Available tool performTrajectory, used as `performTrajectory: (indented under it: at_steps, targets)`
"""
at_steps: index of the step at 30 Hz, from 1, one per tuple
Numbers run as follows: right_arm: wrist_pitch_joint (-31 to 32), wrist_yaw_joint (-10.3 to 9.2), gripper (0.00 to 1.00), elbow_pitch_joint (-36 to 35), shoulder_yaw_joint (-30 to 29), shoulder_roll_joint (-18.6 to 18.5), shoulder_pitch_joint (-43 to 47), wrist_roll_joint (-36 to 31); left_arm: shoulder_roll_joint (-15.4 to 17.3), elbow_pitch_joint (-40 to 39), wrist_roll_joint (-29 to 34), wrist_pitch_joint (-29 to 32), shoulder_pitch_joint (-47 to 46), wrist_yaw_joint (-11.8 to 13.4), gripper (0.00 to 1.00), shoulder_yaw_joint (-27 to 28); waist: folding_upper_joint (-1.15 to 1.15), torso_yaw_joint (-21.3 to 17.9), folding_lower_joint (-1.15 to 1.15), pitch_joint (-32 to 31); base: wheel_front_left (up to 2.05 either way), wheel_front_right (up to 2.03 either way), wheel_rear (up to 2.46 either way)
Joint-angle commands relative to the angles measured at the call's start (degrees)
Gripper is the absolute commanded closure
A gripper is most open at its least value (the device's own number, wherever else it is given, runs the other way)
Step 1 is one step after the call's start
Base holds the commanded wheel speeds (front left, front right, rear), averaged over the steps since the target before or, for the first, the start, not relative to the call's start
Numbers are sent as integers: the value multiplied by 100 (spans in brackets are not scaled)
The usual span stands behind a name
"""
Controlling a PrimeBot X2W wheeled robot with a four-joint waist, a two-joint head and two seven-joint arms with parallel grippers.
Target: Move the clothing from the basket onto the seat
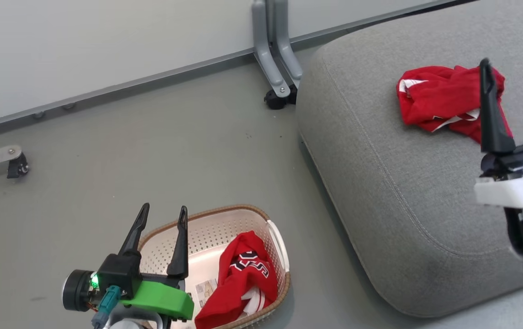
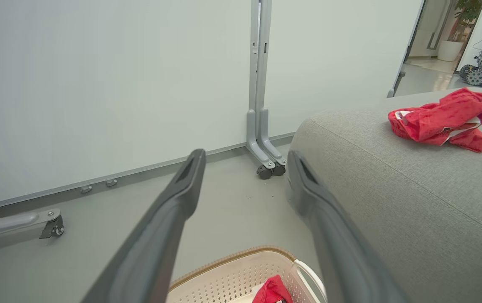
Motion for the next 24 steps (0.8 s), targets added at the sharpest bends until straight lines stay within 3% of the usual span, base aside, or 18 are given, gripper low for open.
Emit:
performTrajectory:
  at_steps: [1, 12, 24]
  targets:
    - [-17, -7, 0, -75, -18, 134, 238, 12, 8, -33, -68, 0, 110, 41, 0, 47, 0, 315, 1, -253, 0, 0, 0]
    - [-17, -6, 0, -71, 93, 815, 1359, -95, 8, -157, -85, 0, 382, 50, 0, 223, 0, 966, 1, -571, 0, 0, 0]
    - [-17, -6, 0, 269, 130, 1223, 2007, -310, 8, -37, -103, 0, 602, 76, 0, 381, 0, 1503, 1, -721, 0, 0, 0]
